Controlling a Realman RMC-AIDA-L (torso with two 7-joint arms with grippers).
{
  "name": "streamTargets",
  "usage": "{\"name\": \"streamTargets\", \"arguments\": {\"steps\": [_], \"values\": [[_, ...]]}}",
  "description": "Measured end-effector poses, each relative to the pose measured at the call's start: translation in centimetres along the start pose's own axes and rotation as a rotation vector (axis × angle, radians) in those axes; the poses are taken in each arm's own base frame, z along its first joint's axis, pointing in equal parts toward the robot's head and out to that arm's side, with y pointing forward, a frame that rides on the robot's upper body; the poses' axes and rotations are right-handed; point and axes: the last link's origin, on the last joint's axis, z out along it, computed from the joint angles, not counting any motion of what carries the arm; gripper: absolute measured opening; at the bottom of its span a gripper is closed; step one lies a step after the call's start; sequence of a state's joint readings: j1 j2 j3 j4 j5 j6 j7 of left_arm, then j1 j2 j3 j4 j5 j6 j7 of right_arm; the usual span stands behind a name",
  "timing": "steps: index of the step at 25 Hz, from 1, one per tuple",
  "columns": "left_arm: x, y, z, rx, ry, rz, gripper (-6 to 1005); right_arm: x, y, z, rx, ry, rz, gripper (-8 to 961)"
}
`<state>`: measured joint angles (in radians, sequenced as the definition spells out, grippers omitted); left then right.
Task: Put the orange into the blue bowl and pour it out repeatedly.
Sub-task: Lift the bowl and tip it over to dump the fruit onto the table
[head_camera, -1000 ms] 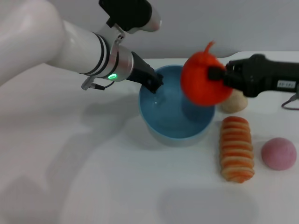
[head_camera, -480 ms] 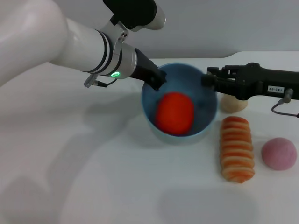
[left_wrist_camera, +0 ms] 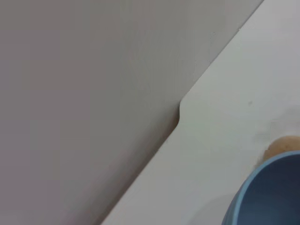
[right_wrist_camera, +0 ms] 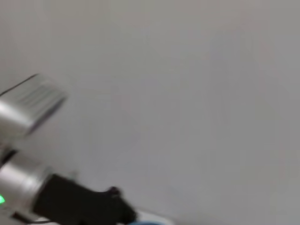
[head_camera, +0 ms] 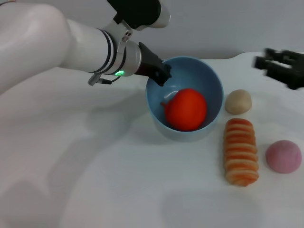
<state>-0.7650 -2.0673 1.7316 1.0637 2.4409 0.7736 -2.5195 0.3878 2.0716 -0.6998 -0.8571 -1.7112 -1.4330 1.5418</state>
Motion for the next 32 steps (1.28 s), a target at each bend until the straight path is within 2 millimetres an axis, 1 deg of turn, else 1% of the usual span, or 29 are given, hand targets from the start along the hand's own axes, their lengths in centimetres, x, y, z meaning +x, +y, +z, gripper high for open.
{"name": "streamTargets", "arguments": {"steps": [1, 2, 6, 8, 10, 13, 15, 17, 20, 23, 28, 32], "values": [[0.1, 0.0, 0.0, 0.005, 0.007, 0.007, -2, 0.6, -0.6, -2.2, 0.064, -0.037, 0.019, 423], [0.1, 0.0, 0.1, 0.012, 0.009, 0.015, -2, 0.6, -0.6, -2.2, 0.064, -0.037, 0.019, 422], [0.3, -0.1, 0.4, 0.069, 0.021, 0.101, -1, 2.4, -1.7, -7.1, 0.219, -0.115, 0.036, 414], [0.5, 0.2, 0.5, 0.099, 0.044, 0.157, -1, 4.0, -1.9, -8.6, 0.277, -0.141, 0.066, 411], [0.9, 0.7, 0.6, 0.145, 0.087, 0.248, -1, 5.6, -1.8, -9.4, 0.313, -0.157, 0.085, 407], [1.7, 1.5, 0.6, 0.211, 0.157, 0.395, -1, 7.3, -1.4, -9.7, 0.351, -0.177, 0.080, 402], [2.3, 2.2, 0.5, 0.247, 0.208, 0.483, -1, 8.2, -1.2, -9.6, 0.373, -0.200, 0.070, 398], [3.0, 3.3, 0.2, 0.275, 0.272, 0.588, -1, 8.6, -1.1, -9.3, 0.384, -0.214, 0.069, 395], [3.4, 4.8, -0.6, 0.303, 0.349, 0.714, -1, 8.9, -1.0, -9.2, 0.395, -0.218, 0.052, 389], [3.0, 6.3, -1.5, 0.351, 0.416, 0.849, -2, 9.1, -0.9, -9.4, 0.424, -0.253, 0.031, 384], [1.3, 8.3, -2.6, 0.477, 0.489, 1.102, -2, 9.1, -1.0, -9.3, 0.434, -0.266, 0.029, 375], [0.3, 9.4, -3.2, 0.577, 0.526, 1.233, -2, 8.9, -1.0, -9.1, 0.429, -0.273, 0.027, 368]]}}
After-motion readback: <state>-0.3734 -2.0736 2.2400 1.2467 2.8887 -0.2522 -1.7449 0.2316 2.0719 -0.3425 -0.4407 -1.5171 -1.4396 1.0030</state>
